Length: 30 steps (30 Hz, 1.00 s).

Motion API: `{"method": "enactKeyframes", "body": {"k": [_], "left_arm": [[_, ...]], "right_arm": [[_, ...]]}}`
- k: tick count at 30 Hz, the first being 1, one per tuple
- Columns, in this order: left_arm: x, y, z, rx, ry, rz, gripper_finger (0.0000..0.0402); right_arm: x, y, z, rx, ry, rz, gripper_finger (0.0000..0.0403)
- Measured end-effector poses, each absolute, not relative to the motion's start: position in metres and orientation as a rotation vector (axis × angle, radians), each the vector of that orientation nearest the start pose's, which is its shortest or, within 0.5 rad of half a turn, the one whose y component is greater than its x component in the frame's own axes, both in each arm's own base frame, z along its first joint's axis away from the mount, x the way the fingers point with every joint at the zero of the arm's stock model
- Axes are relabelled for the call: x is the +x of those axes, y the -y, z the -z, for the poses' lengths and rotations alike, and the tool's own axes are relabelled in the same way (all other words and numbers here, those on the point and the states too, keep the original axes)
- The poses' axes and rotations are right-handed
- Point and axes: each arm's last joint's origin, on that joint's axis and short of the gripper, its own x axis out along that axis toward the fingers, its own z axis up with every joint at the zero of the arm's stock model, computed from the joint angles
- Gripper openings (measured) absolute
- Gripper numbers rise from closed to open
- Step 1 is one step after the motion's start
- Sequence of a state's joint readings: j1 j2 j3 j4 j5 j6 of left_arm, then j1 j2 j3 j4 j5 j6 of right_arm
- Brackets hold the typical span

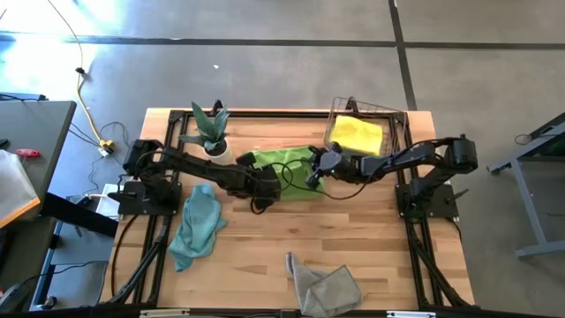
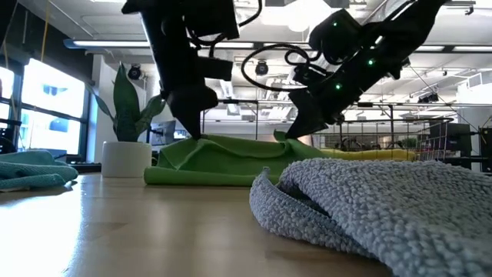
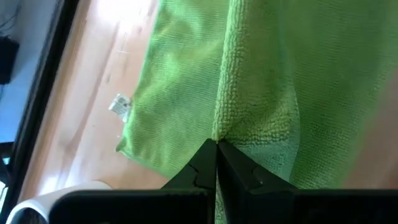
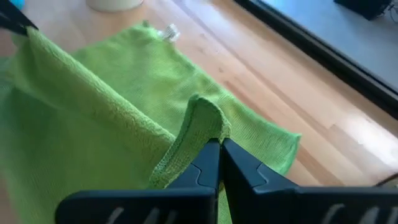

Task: Fold microfiber towels
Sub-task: Fold the green towel

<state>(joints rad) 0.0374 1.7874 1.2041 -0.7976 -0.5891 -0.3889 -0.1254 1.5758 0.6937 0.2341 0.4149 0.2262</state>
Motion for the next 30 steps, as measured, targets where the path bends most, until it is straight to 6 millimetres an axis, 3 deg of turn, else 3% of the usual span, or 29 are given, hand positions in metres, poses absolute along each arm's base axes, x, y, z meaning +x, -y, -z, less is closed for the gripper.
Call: {"method": "enactKeyframes", "body": {"k": [7,16,30], "left_arm": [[0.319,-0.046,-0.169,0.061,-1.241,-0.829,0.0000],[0.318,-0.062,-0.168,0.063,-1.228,-0.875,0.0000],[0.319,-0.065,-0.168,0.033,-1.224,-0.862,0.0000]], "right_arm": [[0.297,0.057,-0.151,0.119,-0.596,0.603,0.0000],[0.299,0.066,-0.143,0.055,-0.617,0.613,0.0012],[0.301,0.066,-0.147,0.037,-0.594,0.571,0.0114]]}}
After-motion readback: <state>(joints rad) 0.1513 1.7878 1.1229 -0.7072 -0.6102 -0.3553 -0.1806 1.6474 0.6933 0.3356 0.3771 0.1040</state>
